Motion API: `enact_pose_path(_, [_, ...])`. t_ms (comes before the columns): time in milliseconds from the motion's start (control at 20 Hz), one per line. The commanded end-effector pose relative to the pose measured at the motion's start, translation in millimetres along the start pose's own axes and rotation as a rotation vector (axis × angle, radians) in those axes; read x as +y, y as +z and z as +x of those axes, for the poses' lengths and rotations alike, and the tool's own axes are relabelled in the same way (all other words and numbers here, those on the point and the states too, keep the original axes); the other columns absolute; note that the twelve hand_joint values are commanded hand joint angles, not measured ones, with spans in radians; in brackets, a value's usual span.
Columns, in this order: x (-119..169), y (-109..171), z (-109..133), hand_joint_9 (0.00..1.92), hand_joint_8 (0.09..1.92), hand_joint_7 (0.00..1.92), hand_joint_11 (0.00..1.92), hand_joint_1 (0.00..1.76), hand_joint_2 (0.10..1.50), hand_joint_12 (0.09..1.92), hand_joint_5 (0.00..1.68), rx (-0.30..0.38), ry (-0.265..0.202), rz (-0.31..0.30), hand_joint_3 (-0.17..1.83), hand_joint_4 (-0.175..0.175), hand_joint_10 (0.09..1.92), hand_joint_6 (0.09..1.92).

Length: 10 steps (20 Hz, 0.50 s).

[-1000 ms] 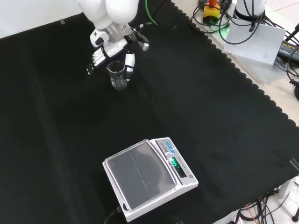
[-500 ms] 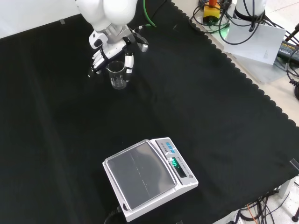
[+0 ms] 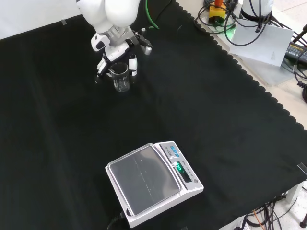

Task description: Pick up the beaker.

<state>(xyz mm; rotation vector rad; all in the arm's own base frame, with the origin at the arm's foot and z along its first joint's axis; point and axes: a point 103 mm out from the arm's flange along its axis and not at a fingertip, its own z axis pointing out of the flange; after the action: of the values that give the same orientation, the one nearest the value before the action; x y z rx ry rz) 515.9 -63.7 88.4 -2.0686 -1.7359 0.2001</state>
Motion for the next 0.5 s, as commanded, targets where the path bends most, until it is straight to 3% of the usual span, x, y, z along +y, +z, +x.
enact_pose_path(50, [2.3, 2.4, -0.9, 0.92, 0.94, 0.46, 0.91, 1.16, 0.63, 1.17, 0.33, 0.018, 0.012, -0.025, 0.78, -0.011, 0.77, 0.6])
enact_pose_path(200, [3.2, 3.8, -1.7, 0.99, 1.05, 0.58, 1.05, 1.19, 0.64, 1.09, 0.27, 0.024, 0.016, -0.036, 0.8, -0.037, 0.86, 1.1])
enact_pose_path(500, [3.5, 3.1, -1.3, 1.06, 1.29, 0.71, 1.22, 1.2, 0.67, 0.96, 0.4, 0.02, 0.012, -0.054, 0.82, -0.09, 0.96, 1.37])
